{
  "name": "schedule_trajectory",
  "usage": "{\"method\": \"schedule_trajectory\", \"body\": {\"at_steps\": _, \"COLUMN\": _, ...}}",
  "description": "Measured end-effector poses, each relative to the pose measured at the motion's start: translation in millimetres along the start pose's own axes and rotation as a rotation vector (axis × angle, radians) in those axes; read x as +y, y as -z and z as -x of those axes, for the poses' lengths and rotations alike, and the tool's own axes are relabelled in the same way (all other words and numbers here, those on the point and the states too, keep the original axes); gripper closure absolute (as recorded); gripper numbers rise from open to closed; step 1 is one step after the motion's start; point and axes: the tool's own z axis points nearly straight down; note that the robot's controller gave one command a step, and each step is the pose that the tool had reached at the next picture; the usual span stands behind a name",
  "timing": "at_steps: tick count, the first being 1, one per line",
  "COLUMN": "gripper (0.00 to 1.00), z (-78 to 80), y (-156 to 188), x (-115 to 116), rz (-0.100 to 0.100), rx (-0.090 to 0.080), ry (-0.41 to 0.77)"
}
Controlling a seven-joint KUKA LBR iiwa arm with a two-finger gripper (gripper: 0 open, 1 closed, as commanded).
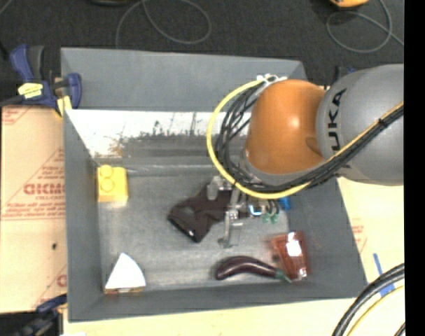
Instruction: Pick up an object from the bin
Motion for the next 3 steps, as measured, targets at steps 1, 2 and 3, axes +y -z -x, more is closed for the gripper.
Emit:
{"method": "schedule_trajectory", "body": {"at_steps": 1, "gripper": 0.00, "z": 1.5, "y": 4.6, "x": -0.2, "rz": 0.000, "rx": -0.008, "ry": -0.001}}
{"method": "schedule_trajectory", "body": {"at_steps": 2, "gripper": 0.00, "z": 43.5, "y": -50.2, "x": -28.6, "rz": -0.001, "rx": -0.016, "ry": 0.043}}
{"method": "schedule_trajectory", "body": {"at_steps": 3, "gripper": 0.00, "z": 69.5, "y": -116.8, "x": -63.7, "rz": 0.000, "rx": -0.014, "ry": 0.034}}
